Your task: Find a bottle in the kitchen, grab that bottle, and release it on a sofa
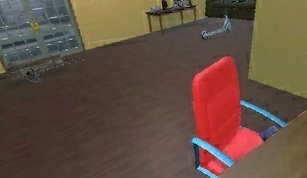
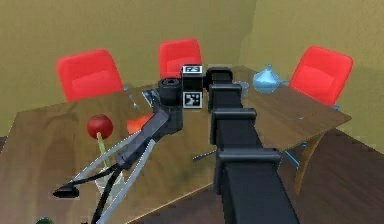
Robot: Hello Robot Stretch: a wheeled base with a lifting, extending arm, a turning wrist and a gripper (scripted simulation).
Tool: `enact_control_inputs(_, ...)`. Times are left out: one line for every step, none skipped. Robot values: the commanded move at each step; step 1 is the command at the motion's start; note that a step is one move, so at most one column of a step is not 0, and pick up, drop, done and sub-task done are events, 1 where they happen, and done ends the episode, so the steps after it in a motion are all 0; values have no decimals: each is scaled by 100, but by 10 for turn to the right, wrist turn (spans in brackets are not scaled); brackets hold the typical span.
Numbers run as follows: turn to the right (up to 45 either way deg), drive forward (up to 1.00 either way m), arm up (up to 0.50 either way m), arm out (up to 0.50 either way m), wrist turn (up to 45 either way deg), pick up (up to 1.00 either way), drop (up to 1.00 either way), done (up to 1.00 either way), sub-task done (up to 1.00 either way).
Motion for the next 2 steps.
enact_control_inputs(0,0,0,-20,0,0,0,0,0)
enact_control_inputs(-450,0,0,0,0,0,0,0,0)
